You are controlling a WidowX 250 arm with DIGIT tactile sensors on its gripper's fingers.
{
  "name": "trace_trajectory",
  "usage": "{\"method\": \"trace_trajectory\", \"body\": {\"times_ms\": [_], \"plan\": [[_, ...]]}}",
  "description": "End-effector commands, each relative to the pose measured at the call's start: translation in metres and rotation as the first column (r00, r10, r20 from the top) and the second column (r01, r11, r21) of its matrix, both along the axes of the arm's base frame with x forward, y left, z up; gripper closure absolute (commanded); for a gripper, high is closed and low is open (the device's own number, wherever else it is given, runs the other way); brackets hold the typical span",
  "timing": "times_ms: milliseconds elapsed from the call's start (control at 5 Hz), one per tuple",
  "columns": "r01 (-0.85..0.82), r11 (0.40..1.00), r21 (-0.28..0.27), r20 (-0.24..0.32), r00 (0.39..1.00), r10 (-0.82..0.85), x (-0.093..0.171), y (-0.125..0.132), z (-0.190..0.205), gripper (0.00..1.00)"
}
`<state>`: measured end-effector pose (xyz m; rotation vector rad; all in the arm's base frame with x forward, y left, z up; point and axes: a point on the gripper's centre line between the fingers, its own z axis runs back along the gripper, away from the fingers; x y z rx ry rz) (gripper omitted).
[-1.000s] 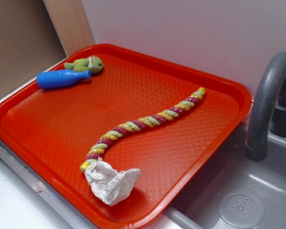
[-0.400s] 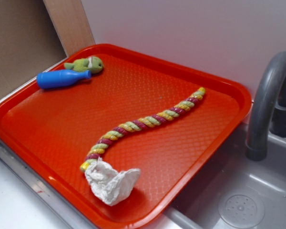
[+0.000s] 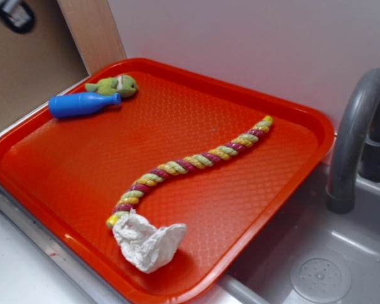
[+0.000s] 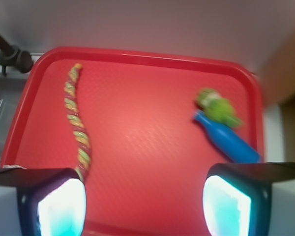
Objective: Grab the multicolored rope.
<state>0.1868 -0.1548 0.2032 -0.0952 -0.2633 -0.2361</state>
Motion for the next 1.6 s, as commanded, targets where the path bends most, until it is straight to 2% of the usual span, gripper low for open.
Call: {"method": "trace_trajectory", "body": {"times_ms": [0,200,400,600,800,1000,1200,1400], "plan": [[0.095,0.995,-0.002,-0.041,0.995,-0.095,0.035,-0.054,-0.026,0.00],[0.125,0.990,0.068,-0.080,0.990,-0.120,0.045,-0.069,-0.058,0.00],[0.199,0.980,0.018,-0.109,0.975,-0.196,0.054,-0.082,-0.089,0.00],[0.263,0.965,-0.010,-0.156,0.953,-0.261,0.052,-0.096,-0.118,0.00],[0.295,0.953,0.073,-0.225,0.935,-0.273,0.049,-0.105,-0.144,0.00],[0.318,0.945,0.082,-0.257,0.922,-0.288,0.047,-0.107,-0.161,0.00],[0.348,0.931,0.112,-0.257,0.915,-0.312,0.043,-0.112,-0.163,0.00],[0.365,0.918,0.157,-0.276,0.908,-0.314,0.036,-0.122,-0.165,1.00]]}}
